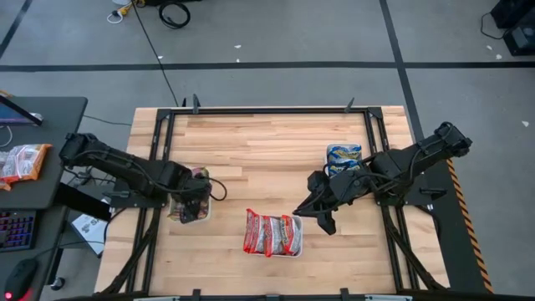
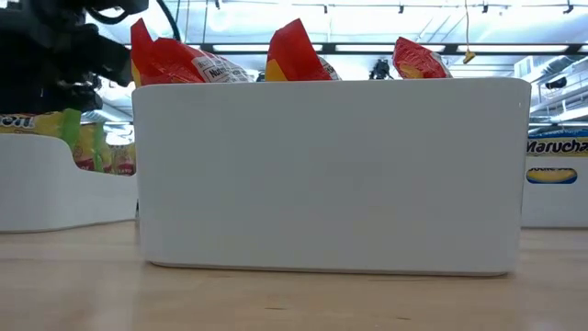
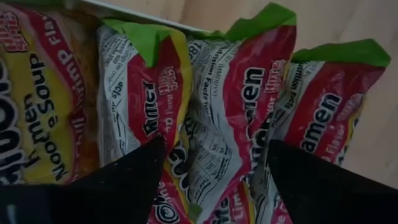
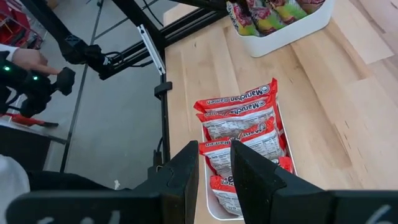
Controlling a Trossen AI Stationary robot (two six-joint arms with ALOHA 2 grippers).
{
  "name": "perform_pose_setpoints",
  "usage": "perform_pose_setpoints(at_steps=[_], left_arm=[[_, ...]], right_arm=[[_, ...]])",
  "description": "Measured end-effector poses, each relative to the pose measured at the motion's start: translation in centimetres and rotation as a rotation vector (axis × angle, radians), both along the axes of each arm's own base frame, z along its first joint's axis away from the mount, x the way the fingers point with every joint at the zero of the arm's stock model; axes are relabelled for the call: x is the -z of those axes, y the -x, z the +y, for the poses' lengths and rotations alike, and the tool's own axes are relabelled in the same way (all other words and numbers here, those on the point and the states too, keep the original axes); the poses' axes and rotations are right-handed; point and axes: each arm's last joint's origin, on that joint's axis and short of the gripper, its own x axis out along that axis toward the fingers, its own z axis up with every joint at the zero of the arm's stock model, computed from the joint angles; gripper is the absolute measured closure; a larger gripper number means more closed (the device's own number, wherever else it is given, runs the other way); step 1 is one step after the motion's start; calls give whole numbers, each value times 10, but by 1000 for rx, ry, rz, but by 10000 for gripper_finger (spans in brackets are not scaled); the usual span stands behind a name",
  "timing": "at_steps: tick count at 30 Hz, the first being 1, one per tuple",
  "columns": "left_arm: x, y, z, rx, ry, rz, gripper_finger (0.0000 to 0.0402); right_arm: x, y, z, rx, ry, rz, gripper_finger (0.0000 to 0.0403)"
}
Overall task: Sort Maruchan noodles
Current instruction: Adjust the green noodle packs in the left white bin
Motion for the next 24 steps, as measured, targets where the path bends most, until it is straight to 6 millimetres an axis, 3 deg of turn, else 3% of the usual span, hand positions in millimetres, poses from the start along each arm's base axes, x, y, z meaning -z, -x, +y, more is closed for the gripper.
perform_pose_setpoints(at_steps=[5,9,19,24], left_arm=[[11,6,1,-52,-44,28,119],[5,5,2,-74,-61,38,120],[-75,7,19,-87,-316,26,120],[-84,9,41,-183,-435,-29,120]], right_arm=[[0,3,6,-24,1,3,305],[0,5,11,-43,1,4,305],[0,5,12,-59,19,-2,305],[0,4,9,-61,38,-10,305]])
